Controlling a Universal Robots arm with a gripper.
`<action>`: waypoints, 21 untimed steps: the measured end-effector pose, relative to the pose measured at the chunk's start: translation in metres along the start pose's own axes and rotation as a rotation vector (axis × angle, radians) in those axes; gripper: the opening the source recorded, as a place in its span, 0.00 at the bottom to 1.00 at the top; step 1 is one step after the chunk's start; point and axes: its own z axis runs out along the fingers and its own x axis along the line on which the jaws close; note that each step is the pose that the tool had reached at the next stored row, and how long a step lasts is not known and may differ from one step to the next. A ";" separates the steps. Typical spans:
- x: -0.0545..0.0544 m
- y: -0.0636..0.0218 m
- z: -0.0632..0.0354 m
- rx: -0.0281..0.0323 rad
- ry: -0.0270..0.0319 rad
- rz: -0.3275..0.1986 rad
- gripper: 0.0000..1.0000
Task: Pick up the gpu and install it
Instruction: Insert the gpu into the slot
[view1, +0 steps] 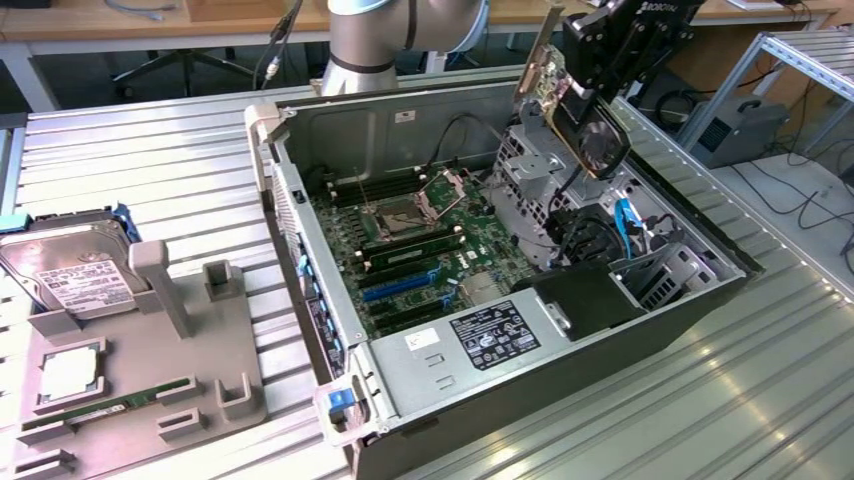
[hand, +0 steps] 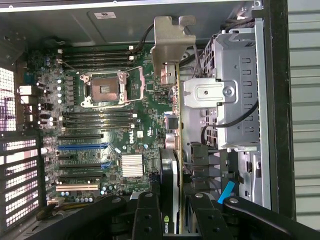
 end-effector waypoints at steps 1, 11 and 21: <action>0.000 0.0000 0.0000 0.0000 0.0000 0.000 0.27; 0.000 0.0000 0.0000 0.0017 0.0118 -0.167 0.27; 0.000 -0.0001 0.0014 0.0048 0.0393 -0.558 0.27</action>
